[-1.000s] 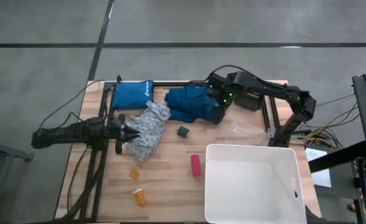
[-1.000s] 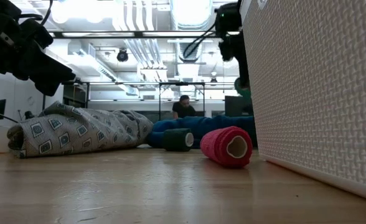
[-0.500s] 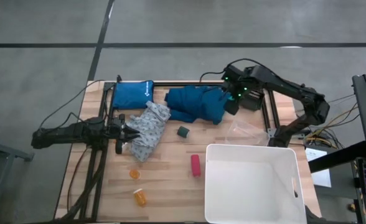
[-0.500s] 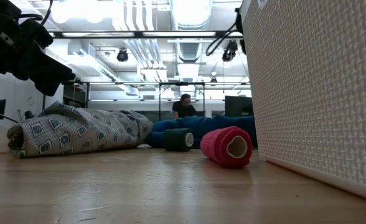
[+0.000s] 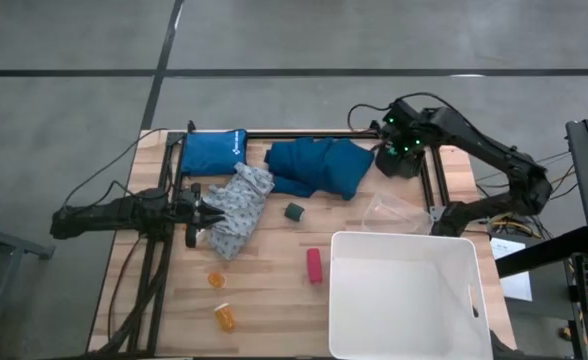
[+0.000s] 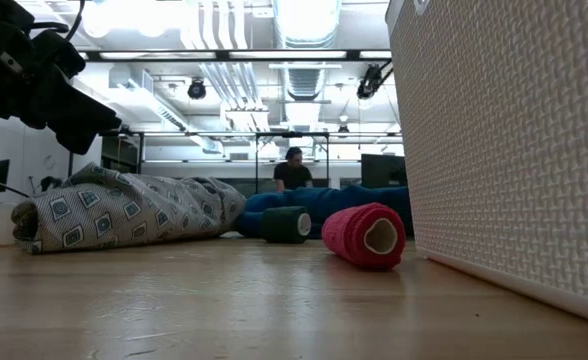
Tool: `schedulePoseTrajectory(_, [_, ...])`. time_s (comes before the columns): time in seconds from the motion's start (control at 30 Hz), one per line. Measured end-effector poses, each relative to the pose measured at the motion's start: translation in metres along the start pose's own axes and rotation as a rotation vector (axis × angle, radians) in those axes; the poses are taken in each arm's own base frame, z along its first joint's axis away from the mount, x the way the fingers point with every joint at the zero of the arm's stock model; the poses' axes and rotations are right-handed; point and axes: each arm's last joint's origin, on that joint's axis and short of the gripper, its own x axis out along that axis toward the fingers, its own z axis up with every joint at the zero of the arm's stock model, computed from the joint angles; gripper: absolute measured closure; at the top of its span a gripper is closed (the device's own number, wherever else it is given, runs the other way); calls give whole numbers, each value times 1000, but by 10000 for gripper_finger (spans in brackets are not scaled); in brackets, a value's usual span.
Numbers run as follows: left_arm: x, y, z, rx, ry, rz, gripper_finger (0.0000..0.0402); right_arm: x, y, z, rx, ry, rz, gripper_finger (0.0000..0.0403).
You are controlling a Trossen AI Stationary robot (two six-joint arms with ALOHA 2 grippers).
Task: Pick & place medical supplies in basket/bin
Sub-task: Put the light green bandage into the black bin
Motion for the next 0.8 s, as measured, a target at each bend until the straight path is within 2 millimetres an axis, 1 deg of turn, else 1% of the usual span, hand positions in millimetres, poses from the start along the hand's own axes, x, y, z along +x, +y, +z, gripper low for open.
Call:
schedulePoseTrajectory(0.17, [0, 0, 0, 0, -1, 0, 314, 8, -8, -4, 186, 0, -14, 160])
schedulePoseTrajectory(0.37, [0, 0, 0, 0, 0, 0, 314, 20, -13, -11, 342, 33, -86, 159])
schedulePoseTrajectory(0.53, [0, 0, 0, 0, 0, 0, 314, 26, -15, -19, 431, 46, -94, 164])
schedulePoseTrajectory(0.63, [0, 0, 0, 0, 0, 0, 314, 30, -20, -22, 479, 41, -97, 164])
schedulePoseTrajectory(0.8, [0, 0, 0, 0, 0, 0, 314, 36, -30, -30, 510, 23, -103, 163])
